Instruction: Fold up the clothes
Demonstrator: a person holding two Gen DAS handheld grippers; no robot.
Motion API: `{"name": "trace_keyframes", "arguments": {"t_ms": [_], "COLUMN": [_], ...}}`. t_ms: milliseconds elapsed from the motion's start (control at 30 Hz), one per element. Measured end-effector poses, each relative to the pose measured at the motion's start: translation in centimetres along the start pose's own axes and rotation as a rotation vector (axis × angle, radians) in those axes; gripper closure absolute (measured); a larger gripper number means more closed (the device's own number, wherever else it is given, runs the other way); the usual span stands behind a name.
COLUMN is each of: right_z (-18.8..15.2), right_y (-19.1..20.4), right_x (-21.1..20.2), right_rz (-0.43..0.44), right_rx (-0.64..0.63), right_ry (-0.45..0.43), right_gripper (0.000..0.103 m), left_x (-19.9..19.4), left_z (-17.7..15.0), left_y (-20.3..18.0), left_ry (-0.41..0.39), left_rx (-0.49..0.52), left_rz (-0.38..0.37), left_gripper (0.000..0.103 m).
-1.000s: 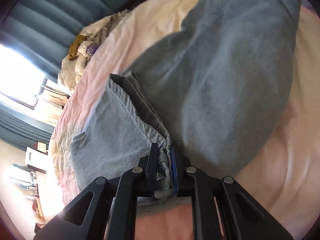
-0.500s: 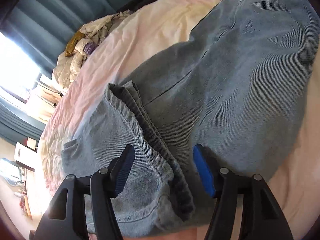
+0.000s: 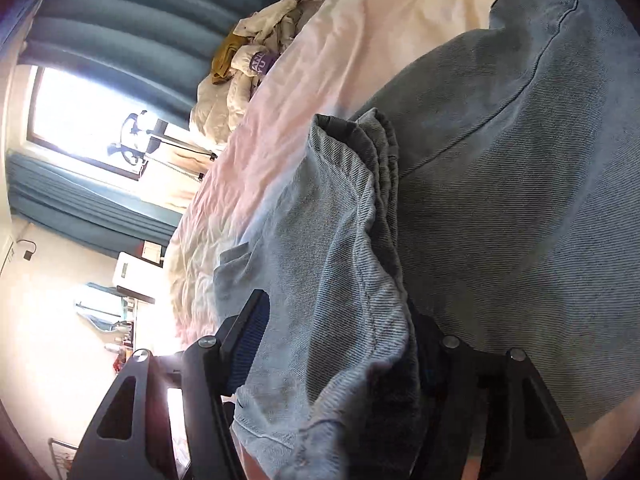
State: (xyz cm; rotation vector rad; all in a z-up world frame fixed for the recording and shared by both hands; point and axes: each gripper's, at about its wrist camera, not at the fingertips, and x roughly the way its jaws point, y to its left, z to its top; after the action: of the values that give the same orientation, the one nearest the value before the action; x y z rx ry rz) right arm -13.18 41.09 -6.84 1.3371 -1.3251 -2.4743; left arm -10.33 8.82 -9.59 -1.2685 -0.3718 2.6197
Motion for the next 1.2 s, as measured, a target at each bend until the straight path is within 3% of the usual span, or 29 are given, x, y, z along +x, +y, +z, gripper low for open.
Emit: {"name": "trace_keyframes", "arguments": {"t_ms": [100,133,200,267,333,400,567,700,767,933,1067,1200], "right_z": [-0.2,-0.2,-0.4,-0.5,-0.7,-1.0,-1.3,-0.4,0.8,2.5,2.4,2.2], "right_y": [-0.4,-0.6,-0.9,-0.7,-0.3,0.6,3.6,4.3,2.6,-3.3,-2.7,-3.1], "right_x": [0.7,1.0,1.5,1.4,1.2,0.7,-2.5,-4.4,-5.3,-0.9,-0.5,-1.2], "right_rz": [-0.167,-0.193,-0.244,-0.245,-0.220,-0.232,-0.251,-0.335,-0.397,-0.419,-0.473,-0.445], "right_rx": [-0.025,-0.027,-0.031,-0.034,-0.048,-0.076,-0.175,-0.184,-0.161,0.005,-0.057,-0.057], "right_ry": [0.012,0.021,0.040,0.032,0.029,-0.002,-0.175,-0.309,-0.309,-0.080,-0.087,-0.107], "right_gripper": [0.044,0.051,0.053,0.061,0.082,0.085,0.086,0.086,0.086,0.084,0.081,0.077], "left_x": [0.0,0.0,0.0,-0.1,-0.1,-0.2,-1.4,-2.2,-2.2,-1.5,-2.5,-4.2], "left_z": [-0.1,-0.1,-0.1,-0.1,-0.1,0.0,0.2,0.2,0.2,0.0,-0.1,-0.5], "left_y": [-0.1,-0.1,-0.2,-0.3,-0.3,-0.4,-0.6,-1.1,-1.3,-2.0,-2.4,-2.9], "left_ry": [-0.002,-0.001,-0.001,-0.001,-0.003,-0.007,-0.053,-0.092,-0.093,-0.077,-0.092,-0.121], "left_rx": [0.007,0.007,0.008,0.010,0.012,0.016,0.021,0.041,0.047,0.080,0.127,0.217], "left_rz": [0.004,0.004,0.006,0.011,0.013,0.015,-0.008,-0.005,-0.013,-0.006,0.011,0.031], "left_gripper": [0.068,0.068,0.068,0.068,0.068,0.068,0.068,0.068,0.068,0.068,0.068,0.068]}}
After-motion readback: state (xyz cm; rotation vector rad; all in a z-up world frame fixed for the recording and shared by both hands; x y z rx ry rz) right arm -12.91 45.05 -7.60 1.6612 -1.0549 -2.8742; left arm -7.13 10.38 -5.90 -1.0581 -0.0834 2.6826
